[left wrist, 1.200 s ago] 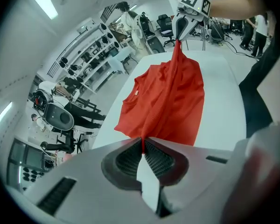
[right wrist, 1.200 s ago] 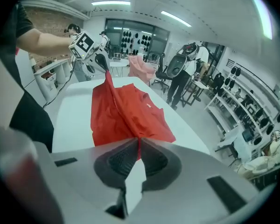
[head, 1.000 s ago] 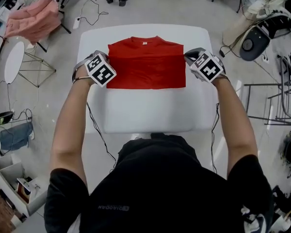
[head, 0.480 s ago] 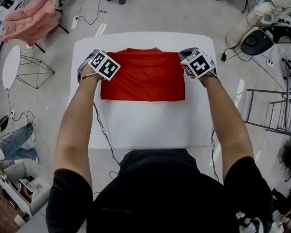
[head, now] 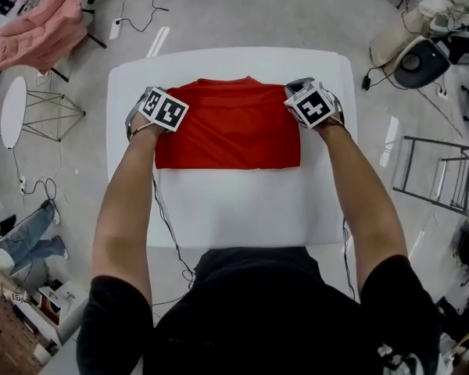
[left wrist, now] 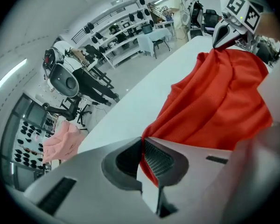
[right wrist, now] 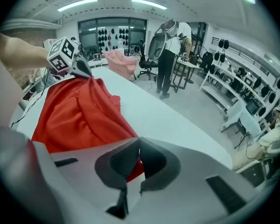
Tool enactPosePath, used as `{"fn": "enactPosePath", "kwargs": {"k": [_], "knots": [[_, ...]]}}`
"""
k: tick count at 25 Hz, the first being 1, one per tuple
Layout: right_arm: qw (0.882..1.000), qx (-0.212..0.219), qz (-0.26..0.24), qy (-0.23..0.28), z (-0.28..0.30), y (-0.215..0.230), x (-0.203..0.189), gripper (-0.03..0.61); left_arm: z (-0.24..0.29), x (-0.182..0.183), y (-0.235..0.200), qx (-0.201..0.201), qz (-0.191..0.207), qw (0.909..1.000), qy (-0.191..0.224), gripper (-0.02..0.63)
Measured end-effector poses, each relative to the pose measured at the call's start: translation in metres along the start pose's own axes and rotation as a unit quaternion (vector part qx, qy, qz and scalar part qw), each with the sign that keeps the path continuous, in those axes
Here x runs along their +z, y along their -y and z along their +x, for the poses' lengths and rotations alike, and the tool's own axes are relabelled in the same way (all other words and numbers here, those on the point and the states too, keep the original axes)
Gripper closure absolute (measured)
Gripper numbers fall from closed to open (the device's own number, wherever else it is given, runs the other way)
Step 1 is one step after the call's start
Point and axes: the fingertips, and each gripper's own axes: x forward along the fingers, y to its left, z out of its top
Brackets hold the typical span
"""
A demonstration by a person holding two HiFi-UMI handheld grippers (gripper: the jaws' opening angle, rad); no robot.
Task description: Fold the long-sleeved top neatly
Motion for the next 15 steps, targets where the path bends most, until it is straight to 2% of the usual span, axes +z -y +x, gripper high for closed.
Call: {"fn": "enactPosePath", "kwargs": {"k": [6,9,13,15], "knots": [[0.999,-0.006,0.031,0.011,0.002,0.003,-0.001,0.566,0.001,0.004,-0.001,0.008,0.0,0.9999,0.009,0.595],[0.999,-0.017,0.036,0.029,-0.009,0.0,0.004,0.551,-0.011,0.007,-0.004,0.018,0.007,0.9994,0.03,0.592],[0.997,-0.037,0.045,0.051,-0.033,-0.002,0.011,0.522,-0.035,0.009,-0.014,0.029,0.01,0.998,0.055,0.526],[0.996,-0.051,0.043,0.055,-0.047,-0.004,0.012,0.497,-0.051,0.008,-0.018,0.029,0.001,0.9972,0.069,0.518]]}}
